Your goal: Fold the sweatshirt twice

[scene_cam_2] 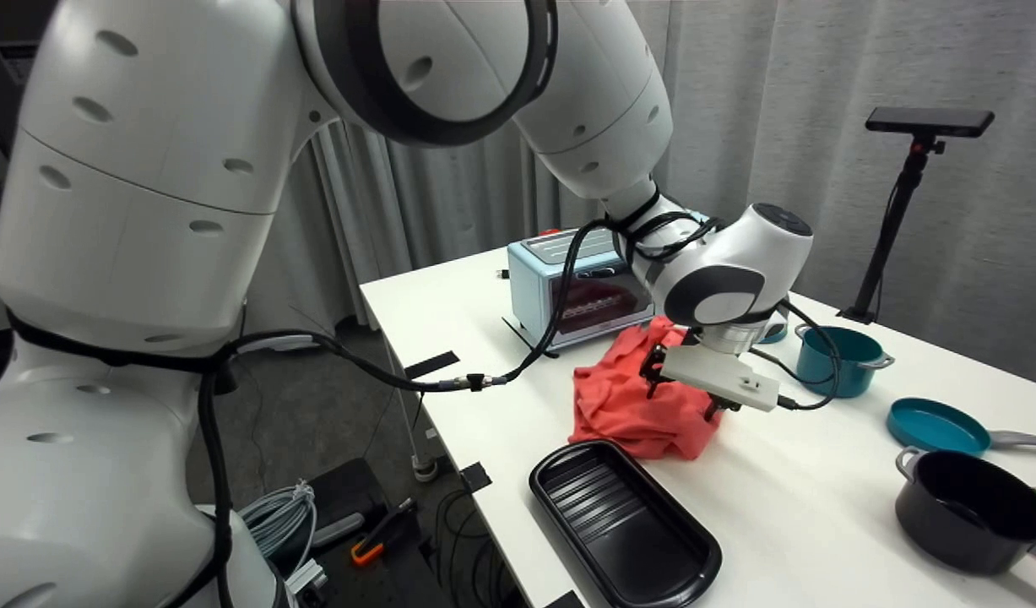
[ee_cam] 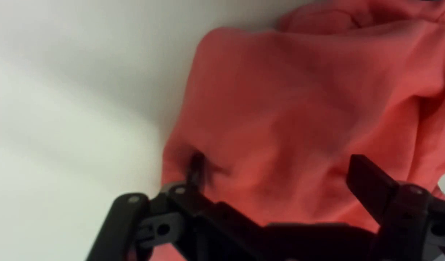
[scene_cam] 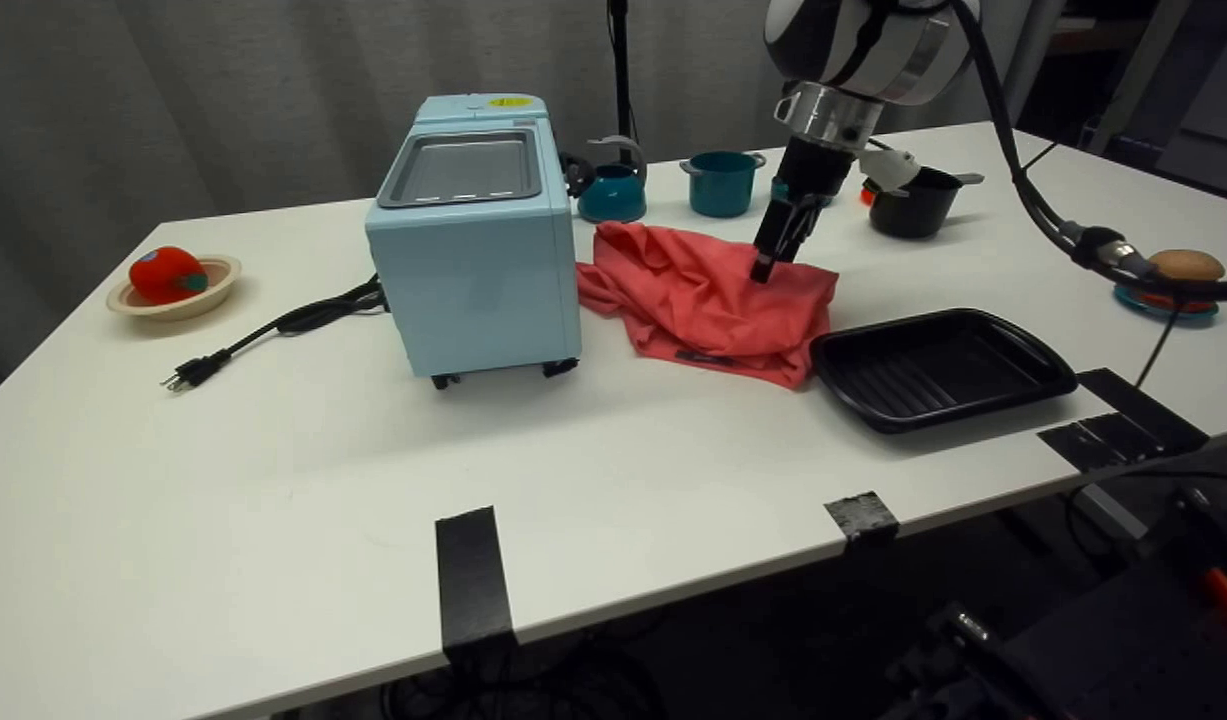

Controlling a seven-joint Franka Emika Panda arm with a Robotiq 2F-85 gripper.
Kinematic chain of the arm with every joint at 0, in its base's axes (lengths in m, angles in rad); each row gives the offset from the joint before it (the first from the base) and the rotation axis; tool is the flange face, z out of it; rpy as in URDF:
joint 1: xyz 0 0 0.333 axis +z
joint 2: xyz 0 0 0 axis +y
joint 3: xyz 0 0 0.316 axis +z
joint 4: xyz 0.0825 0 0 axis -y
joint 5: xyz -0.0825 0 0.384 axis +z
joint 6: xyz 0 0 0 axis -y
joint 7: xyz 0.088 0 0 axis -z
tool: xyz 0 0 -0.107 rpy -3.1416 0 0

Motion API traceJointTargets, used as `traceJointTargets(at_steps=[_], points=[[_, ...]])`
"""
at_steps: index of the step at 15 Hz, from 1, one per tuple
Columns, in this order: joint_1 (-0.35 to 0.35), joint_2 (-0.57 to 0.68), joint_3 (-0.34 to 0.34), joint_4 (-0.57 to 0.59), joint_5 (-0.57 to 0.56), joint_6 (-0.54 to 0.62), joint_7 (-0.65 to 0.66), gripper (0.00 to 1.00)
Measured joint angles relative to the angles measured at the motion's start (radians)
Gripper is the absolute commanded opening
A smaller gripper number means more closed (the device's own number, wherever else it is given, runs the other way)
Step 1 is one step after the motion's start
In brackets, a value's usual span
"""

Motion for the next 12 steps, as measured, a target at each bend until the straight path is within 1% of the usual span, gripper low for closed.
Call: traceJointTargets(at_steps=[3,5,8,12], points=[[0.005,0.007,0.022,-0.034,-0.022,0.022,-0.056,1.00],[0.014,0.010,0.026,-0.060,-0.048,0.072,-0.079,1.00],[0.026,0.030,0.019,-0.090,-0.125,0.213,-0.086,1.00],[0.029,0.059,-0.010,-0.082,-0.226,0.393,-0.077,1.00]])
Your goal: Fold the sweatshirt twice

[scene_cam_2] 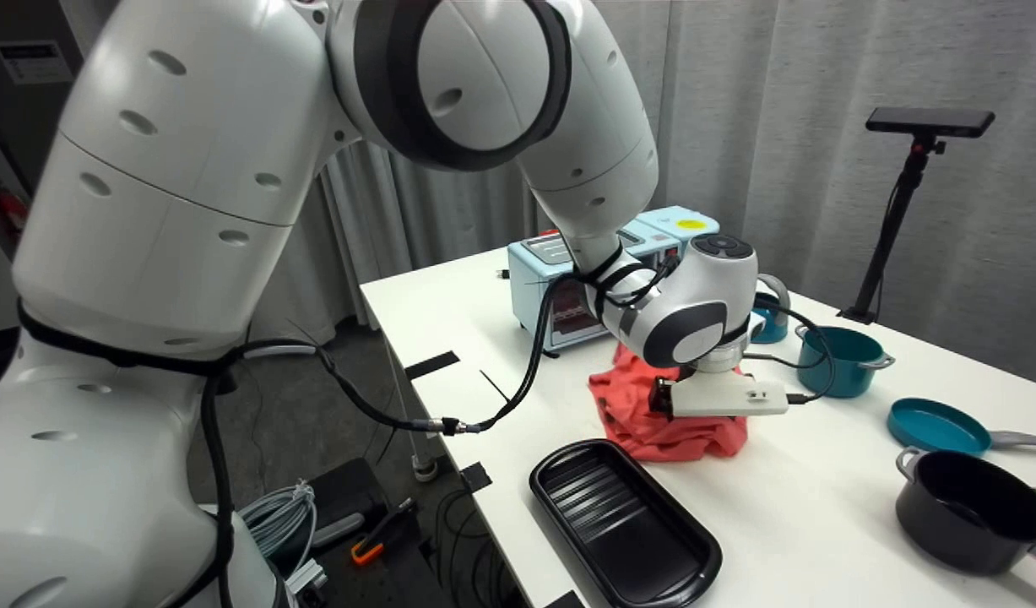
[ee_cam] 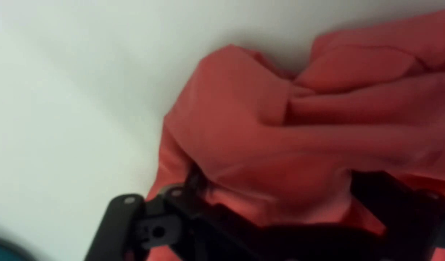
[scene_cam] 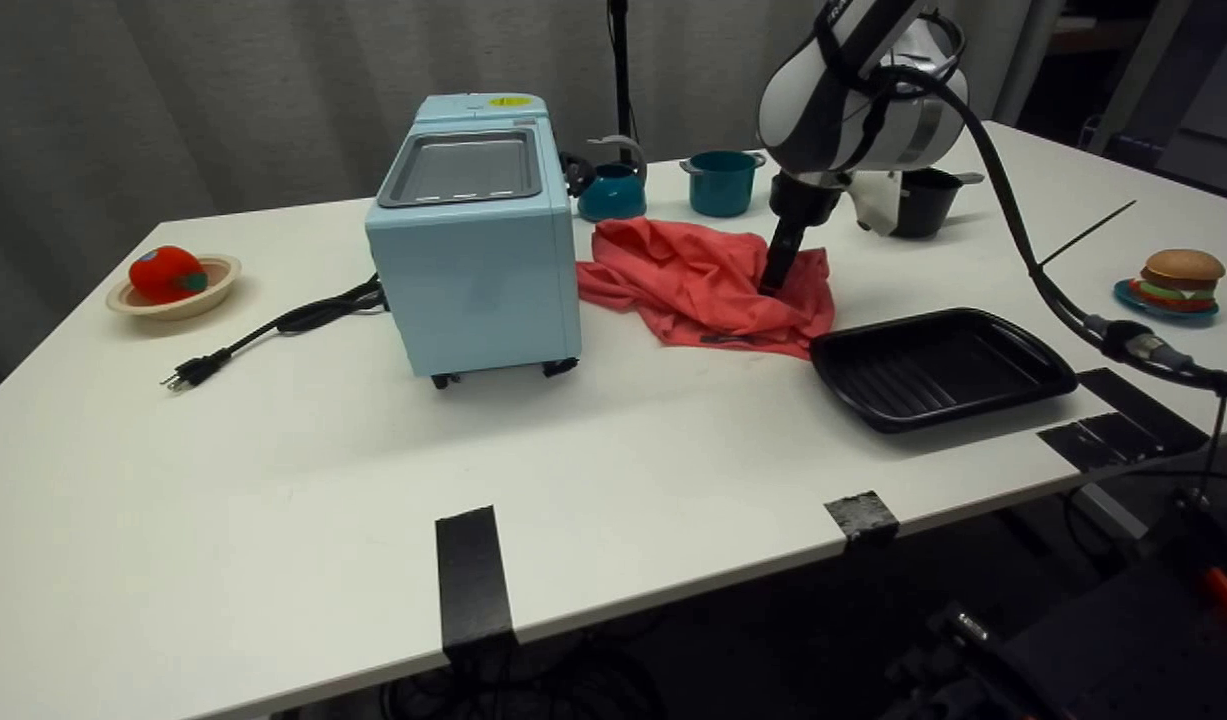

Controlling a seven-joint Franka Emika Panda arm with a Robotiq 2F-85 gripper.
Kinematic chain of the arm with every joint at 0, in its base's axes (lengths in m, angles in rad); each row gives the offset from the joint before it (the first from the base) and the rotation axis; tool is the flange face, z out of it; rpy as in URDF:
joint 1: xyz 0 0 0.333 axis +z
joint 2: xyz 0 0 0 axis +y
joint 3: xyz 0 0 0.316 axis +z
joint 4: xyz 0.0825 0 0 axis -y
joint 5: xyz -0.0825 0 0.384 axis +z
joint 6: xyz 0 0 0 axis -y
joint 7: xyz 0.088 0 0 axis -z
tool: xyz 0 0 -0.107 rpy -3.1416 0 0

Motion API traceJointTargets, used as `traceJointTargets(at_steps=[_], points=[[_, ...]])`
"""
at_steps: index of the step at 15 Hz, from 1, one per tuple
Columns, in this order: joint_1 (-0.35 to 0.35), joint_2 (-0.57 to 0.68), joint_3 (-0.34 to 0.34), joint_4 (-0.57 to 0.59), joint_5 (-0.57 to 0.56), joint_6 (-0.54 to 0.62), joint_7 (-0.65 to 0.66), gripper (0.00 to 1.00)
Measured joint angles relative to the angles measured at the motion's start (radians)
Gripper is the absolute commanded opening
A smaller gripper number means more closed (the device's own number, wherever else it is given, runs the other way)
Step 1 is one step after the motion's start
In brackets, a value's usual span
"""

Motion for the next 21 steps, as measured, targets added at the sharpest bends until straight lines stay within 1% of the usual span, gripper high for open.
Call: traceJointTargets(at_steps=[3,5,10,13,14,16,18,21], points=[[-0.001,0.026,-0.045,0.041,-0.058,0.094,0.041,1.00],[-0.001,0.048,-0.082,0.084,-0.088,0.121,0.089,1.00],[-0.007,0.103,-0.179,0.192,-0.130,0.118,0.240,1.00],[-0.016,0.128,-0.207,0.235,-0.136,0.096,0.322,1.00],[-0.021,0.133,-0.203,0.247,-0.137,0.081,0.339,1.00],[-0.034,0.134,-0.178,0.267,-0.137,0.012,0.371,1.00],[-0.060,0.134,-0.133,0.282,-0.133,-0.048,0.383,1.00],[-0.095,0.132,-0.068,0.296,-0.115,-0.105,0.384,1.00]])
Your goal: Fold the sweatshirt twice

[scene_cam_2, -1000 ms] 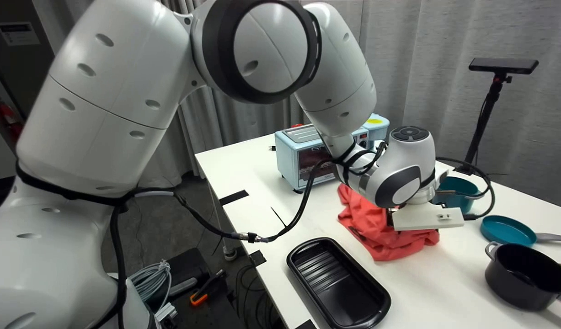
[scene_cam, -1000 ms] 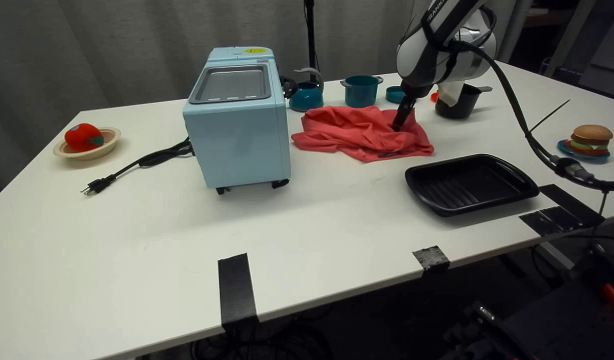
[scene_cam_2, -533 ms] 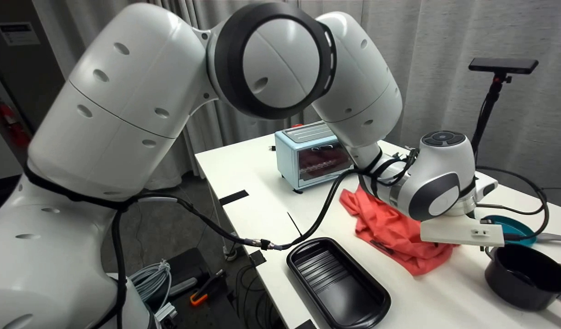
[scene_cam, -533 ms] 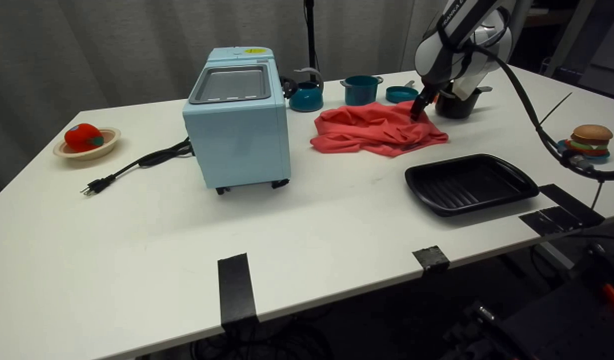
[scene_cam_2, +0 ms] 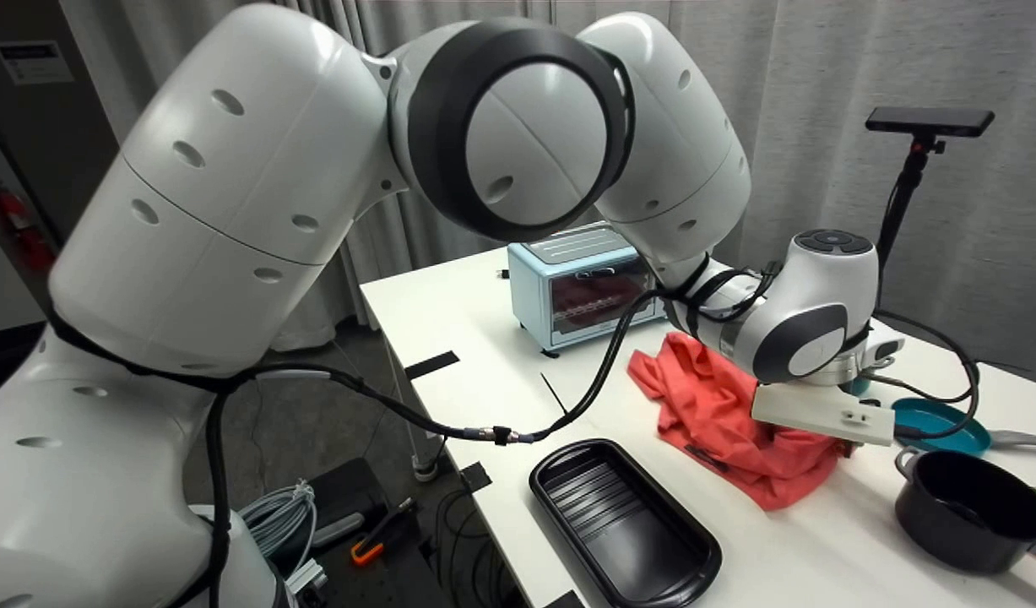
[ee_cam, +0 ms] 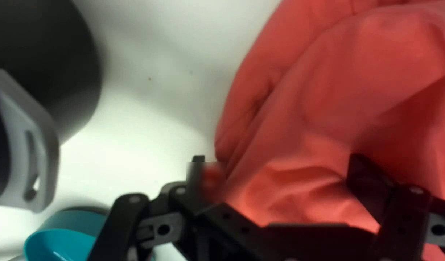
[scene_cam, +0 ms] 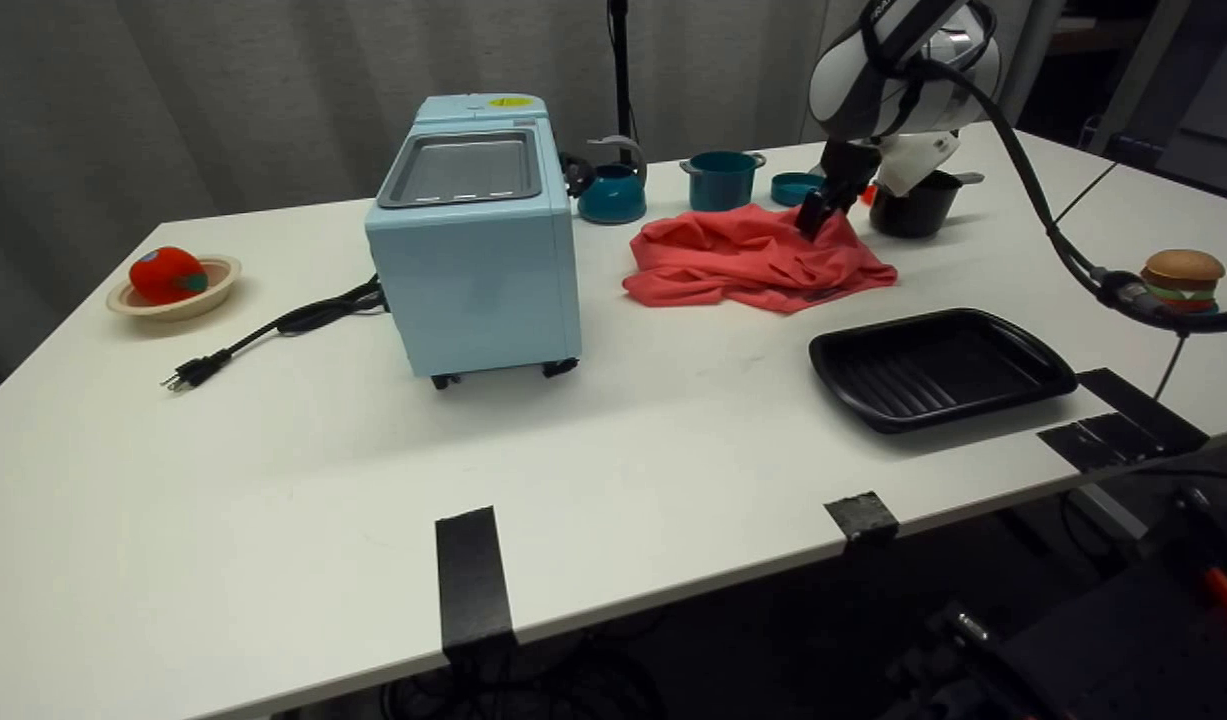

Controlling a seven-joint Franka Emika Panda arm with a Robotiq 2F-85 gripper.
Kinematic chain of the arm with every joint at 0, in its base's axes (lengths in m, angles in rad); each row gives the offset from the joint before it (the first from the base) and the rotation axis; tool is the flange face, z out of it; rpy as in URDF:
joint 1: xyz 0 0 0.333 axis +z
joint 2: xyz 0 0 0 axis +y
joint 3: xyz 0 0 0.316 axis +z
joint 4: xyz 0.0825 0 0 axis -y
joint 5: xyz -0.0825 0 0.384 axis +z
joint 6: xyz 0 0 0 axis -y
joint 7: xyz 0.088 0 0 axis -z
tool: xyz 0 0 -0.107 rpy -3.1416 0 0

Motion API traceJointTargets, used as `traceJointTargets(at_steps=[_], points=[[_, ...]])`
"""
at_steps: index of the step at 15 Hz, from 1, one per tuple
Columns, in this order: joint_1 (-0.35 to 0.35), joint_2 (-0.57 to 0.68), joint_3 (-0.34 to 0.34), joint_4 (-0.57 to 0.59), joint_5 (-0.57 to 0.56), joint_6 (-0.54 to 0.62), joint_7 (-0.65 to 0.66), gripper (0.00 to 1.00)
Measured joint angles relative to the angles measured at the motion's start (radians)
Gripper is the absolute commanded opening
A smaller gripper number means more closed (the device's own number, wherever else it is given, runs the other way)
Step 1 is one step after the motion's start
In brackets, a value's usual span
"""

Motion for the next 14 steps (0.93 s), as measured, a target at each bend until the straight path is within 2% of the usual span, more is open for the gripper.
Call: traceJointTargets(at_steps=[1,2,10,12,14], points=[[-0.006,0.000,0.013,0.004,0.007,-0.013,0.001,0.90],[-0.011,0.000,0.021,0.008,0.013,-0.022,0.003,0.74],[-0.029,0.002,0.024,0.023,0.030,-0.030,0.024,0.11],[-0.034,0.002,0.024,0.024,0.031,-0.030,0.033,0.00],[-0.037,0.002,0.024,0.026,0.038,-0.030,0.038,0.00]])
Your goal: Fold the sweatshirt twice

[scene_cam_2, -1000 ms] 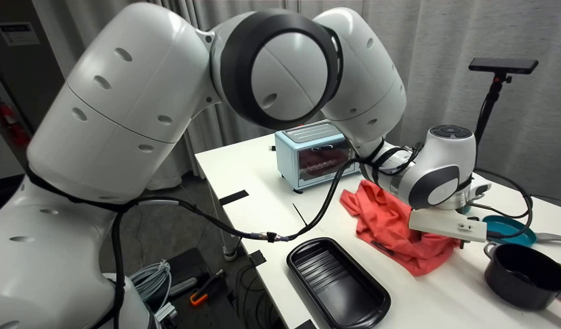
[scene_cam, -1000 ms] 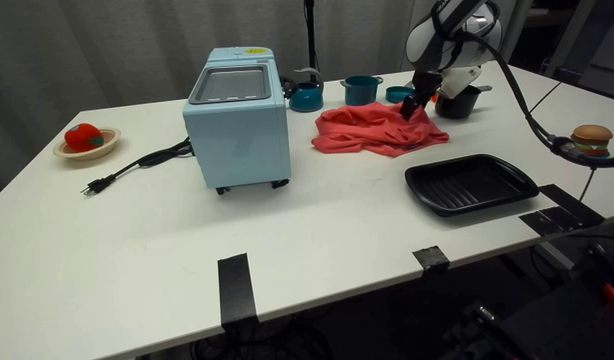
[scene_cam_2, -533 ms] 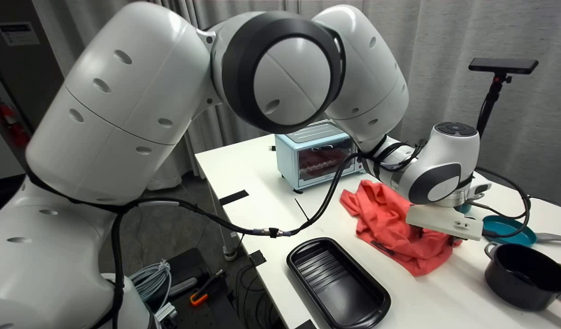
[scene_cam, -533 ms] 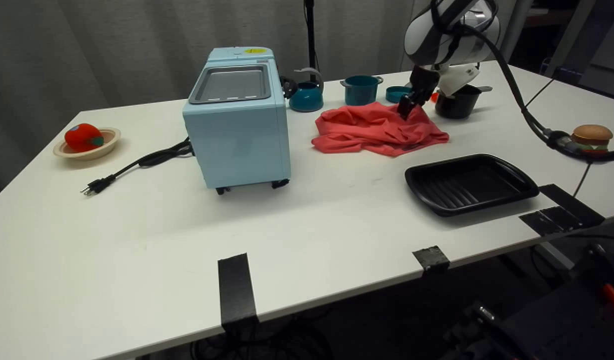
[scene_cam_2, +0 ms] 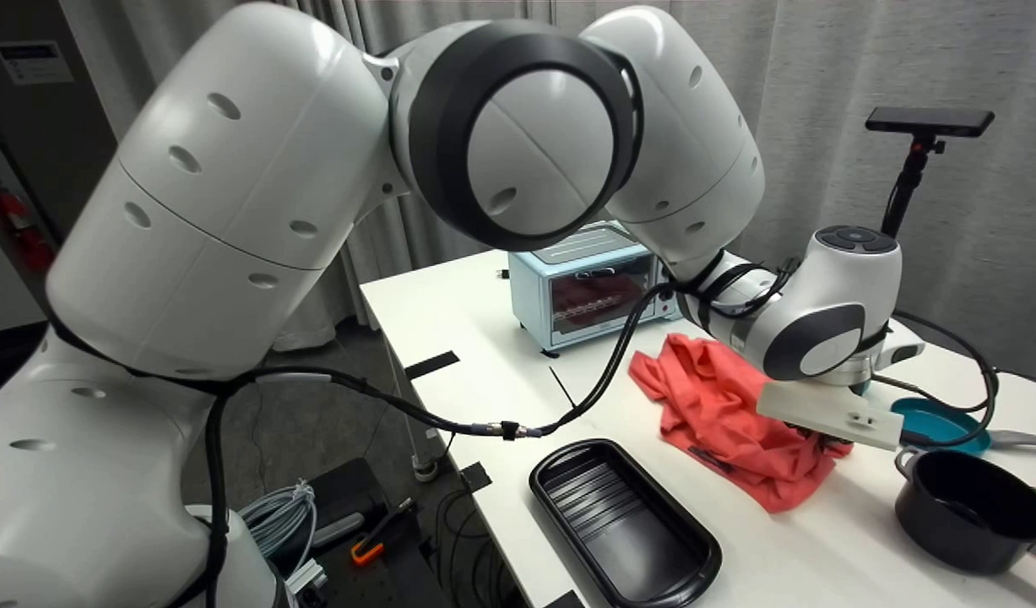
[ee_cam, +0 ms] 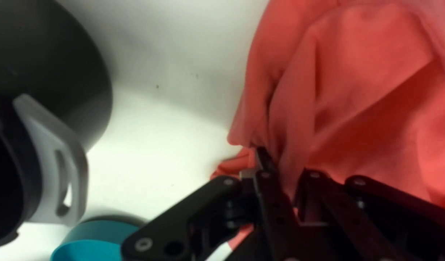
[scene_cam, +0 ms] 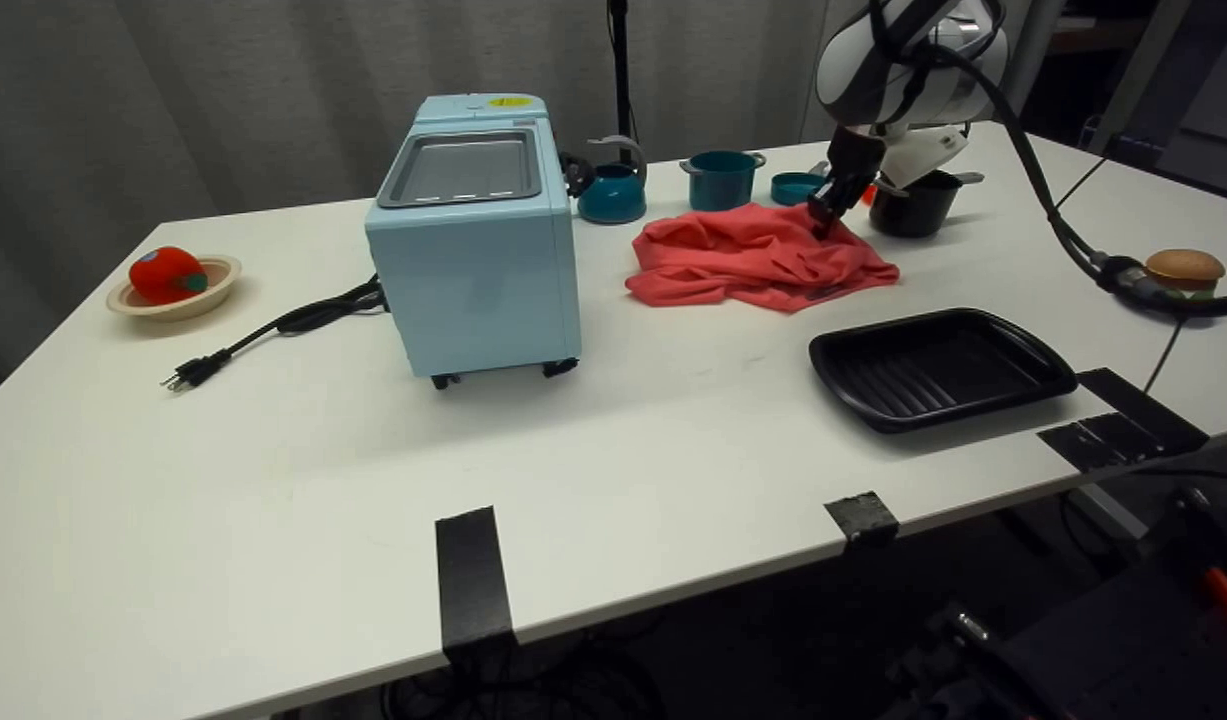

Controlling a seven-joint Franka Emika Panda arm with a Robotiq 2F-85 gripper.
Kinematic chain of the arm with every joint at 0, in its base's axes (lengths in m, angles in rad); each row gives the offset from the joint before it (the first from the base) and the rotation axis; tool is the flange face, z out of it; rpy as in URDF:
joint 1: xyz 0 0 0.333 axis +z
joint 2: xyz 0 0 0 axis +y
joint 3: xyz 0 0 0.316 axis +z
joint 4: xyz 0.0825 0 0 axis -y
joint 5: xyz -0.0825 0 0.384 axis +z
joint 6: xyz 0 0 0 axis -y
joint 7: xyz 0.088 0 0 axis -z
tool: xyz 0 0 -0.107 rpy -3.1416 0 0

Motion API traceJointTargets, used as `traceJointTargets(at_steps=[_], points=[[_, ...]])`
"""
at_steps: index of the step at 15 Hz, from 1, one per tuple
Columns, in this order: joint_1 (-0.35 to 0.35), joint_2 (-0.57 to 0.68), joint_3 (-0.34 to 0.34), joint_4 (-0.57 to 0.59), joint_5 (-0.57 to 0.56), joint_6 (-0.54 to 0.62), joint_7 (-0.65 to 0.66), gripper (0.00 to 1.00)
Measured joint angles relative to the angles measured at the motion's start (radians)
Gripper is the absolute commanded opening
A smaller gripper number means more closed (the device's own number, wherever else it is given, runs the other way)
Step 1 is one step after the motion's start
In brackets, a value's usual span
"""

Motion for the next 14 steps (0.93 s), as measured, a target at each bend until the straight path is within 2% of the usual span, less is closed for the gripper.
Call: traceJointTargets(at_steps=[3,5,9,14], points=[[-0.006,-0.001,0.008,0.010,0.019,0.000,0.001,0.01],[-0.022,-0.013,0.037,0.013,0.043,0.000,-0.001,0.01],[-0.069,-0.083,0.147,-0.003,0.117,-0.004,-0.041,0.01],[-0.101,-0.216,0.283,-0.103,0.273,-0.069,-0.177,0.01]])
